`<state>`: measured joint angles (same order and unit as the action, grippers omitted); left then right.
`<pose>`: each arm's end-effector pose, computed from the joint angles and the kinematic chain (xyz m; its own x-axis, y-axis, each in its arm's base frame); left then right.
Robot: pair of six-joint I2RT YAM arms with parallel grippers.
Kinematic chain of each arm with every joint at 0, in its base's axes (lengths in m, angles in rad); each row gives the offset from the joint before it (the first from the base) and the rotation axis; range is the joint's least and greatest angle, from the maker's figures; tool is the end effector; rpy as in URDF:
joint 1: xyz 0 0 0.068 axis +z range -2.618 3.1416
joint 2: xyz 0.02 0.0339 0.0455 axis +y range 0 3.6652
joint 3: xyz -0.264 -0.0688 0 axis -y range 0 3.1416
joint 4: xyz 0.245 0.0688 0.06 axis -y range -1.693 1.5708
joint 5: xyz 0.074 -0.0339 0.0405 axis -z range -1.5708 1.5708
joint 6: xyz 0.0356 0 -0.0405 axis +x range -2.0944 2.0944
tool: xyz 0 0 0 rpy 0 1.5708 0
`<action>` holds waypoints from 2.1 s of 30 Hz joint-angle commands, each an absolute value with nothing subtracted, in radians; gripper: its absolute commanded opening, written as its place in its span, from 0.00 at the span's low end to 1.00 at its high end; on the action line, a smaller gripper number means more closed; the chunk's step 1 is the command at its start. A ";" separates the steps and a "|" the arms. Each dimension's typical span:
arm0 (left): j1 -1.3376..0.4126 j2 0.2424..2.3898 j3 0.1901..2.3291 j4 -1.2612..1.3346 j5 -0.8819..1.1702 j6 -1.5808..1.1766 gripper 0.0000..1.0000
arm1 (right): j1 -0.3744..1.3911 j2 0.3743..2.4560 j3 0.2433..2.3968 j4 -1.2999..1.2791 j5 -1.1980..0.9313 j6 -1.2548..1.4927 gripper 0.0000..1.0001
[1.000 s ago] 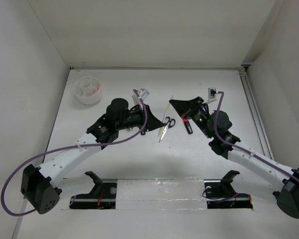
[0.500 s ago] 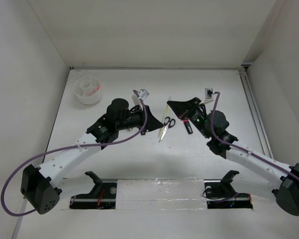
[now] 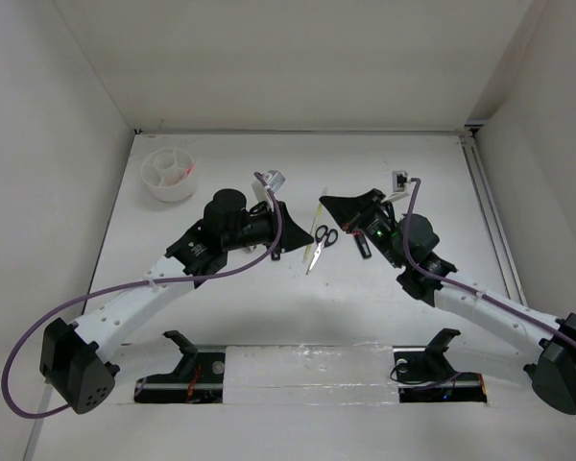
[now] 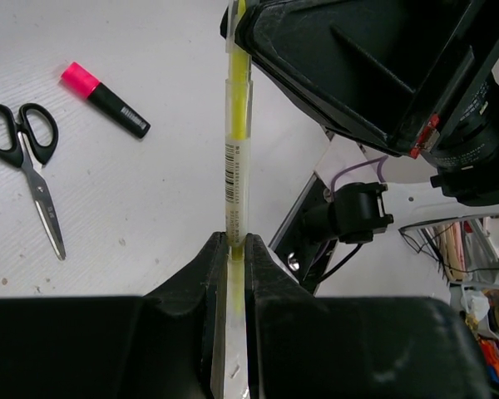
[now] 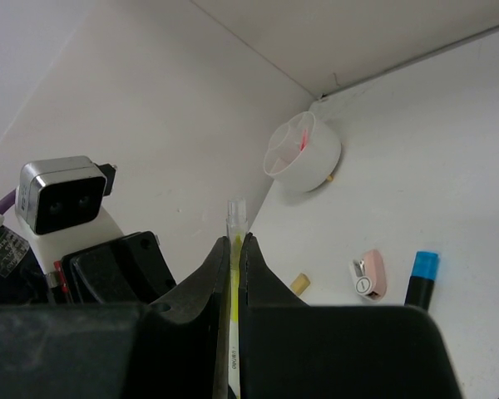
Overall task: Sort the stationery into containers
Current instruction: Close the pen cap on the pen.
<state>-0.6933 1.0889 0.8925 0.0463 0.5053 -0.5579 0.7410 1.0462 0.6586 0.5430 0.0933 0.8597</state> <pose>0.1841 -0.1753 0.3427 -0.5885 -0.1133 -0.8005 0.7258 0.3621 -0.5849 0.1833 0.1632 0.3219 -0.3832 0.6718 -0.6339 -0.4808 0.4408 0.7579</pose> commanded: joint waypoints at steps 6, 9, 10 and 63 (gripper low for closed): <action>-0.683 1.029 0.900 0.186 0.358 -0.526 0.00 | 0.765 1.058 0.698 0.453 0.018 0.854 0.00; -0.683 1.040 0.900 0.175 0.335 -0.515 0.00 | 0.765 1.069 0.722 0.422 -0.005 0.865 0.00; -0.683 1.040 0.900 0.186 0.334 -0.515 0.00 | 0.765 1.069 0.723 0.411 -0.014 0.865 0.00; -0.706 1.011 0.801 0.247 0.179 -0.457 0.00 | 0.715 1.086 0.900 0.268 -0.265 0.764 0.51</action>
